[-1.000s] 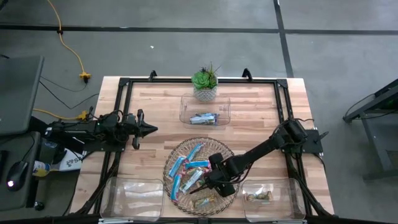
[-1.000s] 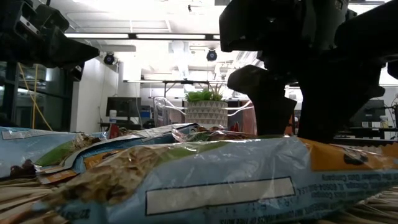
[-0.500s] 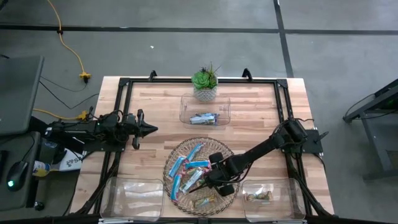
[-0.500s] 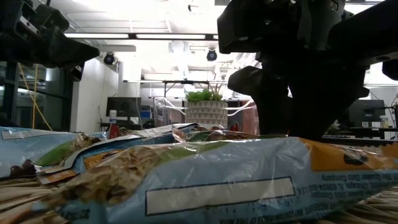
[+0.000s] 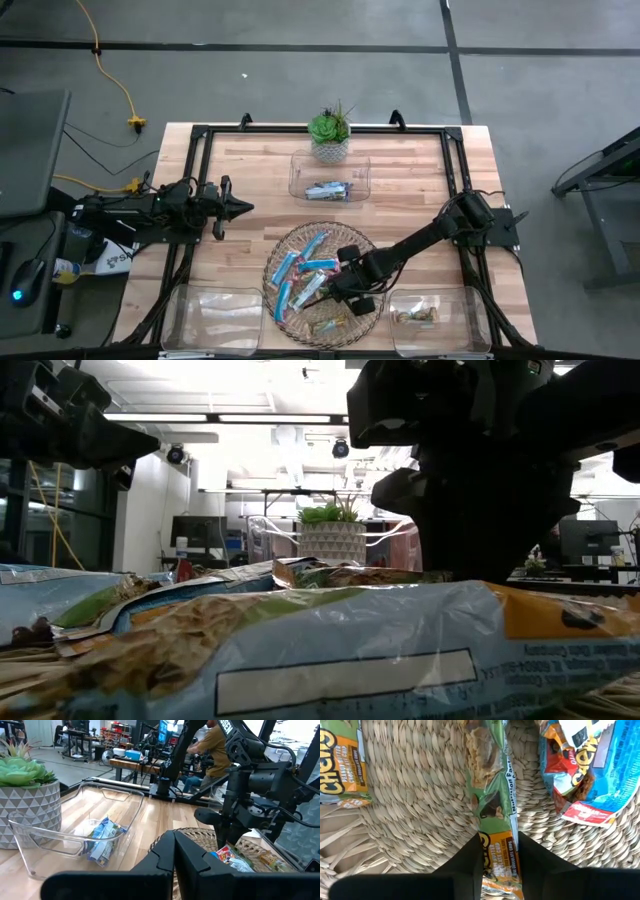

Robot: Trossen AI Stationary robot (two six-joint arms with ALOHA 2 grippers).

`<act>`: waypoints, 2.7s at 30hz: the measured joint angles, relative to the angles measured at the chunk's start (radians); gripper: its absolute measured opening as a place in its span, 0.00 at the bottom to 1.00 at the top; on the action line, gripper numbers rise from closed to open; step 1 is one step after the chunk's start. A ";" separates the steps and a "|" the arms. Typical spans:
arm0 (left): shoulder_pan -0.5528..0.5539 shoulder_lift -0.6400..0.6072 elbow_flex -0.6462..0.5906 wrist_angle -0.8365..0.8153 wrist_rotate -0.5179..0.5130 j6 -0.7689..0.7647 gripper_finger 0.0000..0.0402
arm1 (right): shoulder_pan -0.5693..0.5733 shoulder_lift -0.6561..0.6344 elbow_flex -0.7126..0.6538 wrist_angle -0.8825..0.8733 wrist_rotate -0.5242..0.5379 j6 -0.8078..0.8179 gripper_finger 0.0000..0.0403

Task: Pick and place Granola Bars by type
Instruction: Put the yellow granola bar into the bottom right transparent bin

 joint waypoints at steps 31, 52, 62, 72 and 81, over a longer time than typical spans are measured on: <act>0.000 0.000 0.000 0.000 0.000 0.000 0.00 | -0.002 0.001 0.265 -0.206 -0.225 0.000 0.14; 0.000 0.000 0.000 0.000 0.000 0.000 0.00 | -0.002 0.000 0.743 -0.432 -0.176 0.009 0.14; 0.000 0.000 0.000 0.000 0.000 0.000 0.00 | -0.002 -0.061 0.906 -0.591 -0.109 0.051 0.14; 0.000 0.000 0.000 0.000 0.000 0.000 0.00 | 0.046 -0.319 0.807 -0.674 0.001 0.249 0.14; 0.000 0.000 0.000 0.000 0.000 0.000 0.00 | 0.202 -0.510 0.686 -0.724 0.112 0.533 0.14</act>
